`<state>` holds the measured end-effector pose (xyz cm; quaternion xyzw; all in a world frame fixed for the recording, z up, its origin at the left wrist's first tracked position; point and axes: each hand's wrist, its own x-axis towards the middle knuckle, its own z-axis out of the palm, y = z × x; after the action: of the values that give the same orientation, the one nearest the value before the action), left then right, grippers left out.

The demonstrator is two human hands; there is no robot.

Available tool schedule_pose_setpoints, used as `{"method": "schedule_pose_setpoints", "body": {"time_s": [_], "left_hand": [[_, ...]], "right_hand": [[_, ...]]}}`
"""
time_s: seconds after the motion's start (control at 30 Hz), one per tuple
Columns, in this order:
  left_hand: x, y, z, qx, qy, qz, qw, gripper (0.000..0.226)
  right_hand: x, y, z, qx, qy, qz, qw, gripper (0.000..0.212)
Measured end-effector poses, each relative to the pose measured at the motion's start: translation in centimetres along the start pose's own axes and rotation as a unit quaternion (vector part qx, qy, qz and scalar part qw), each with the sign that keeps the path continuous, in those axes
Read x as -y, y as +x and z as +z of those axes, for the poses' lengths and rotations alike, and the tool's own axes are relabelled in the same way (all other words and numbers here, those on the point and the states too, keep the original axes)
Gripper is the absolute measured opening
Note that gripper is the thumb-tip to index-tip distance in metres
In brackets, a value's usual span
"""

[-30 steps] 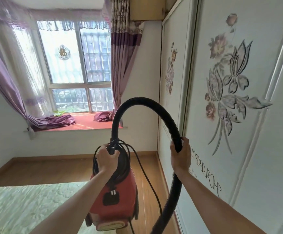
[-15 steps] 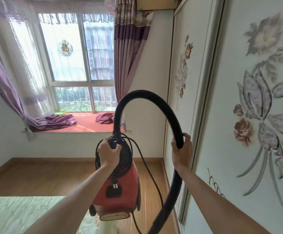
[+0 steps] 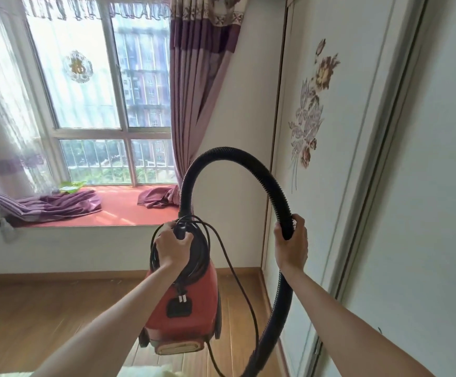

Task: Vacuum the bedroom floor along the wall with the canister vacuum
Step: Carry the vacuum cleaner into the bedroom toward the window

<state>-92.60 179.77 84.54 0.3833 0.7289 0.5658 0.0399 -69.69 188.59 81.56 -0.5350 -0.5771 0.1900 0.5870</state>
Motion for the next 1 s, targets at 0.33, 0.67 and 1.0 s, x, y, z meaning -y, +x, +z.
{"method": "schedule_pose_setpoints", "body": {"time_s": [0.33, 0.67, 1.0], "left_hand": [[0.4, 10.9, 7.2, -0.013, -0.018, 0.019, 1.000, 0.026], [3.1, 20.8, 15.5, -0.051, -0.005, -0.025, 0.998, 0.028], [6.5, 30.2, 18.5, -0.148, 0.007, -0.068, 0.987, 0.030]], "right_hand": [[-2.0, 9.3, 8.8, -0.015, 0.012, -0.017, 1.000, 0.036], [-4.9, 19.7, 19.0, 0.054, 0.040, -0.034, 0.997, 0.036], [-5.6, 27.7, 32.5, 0.143, 0.083, -0.080, 0.983, 0.055]]}}
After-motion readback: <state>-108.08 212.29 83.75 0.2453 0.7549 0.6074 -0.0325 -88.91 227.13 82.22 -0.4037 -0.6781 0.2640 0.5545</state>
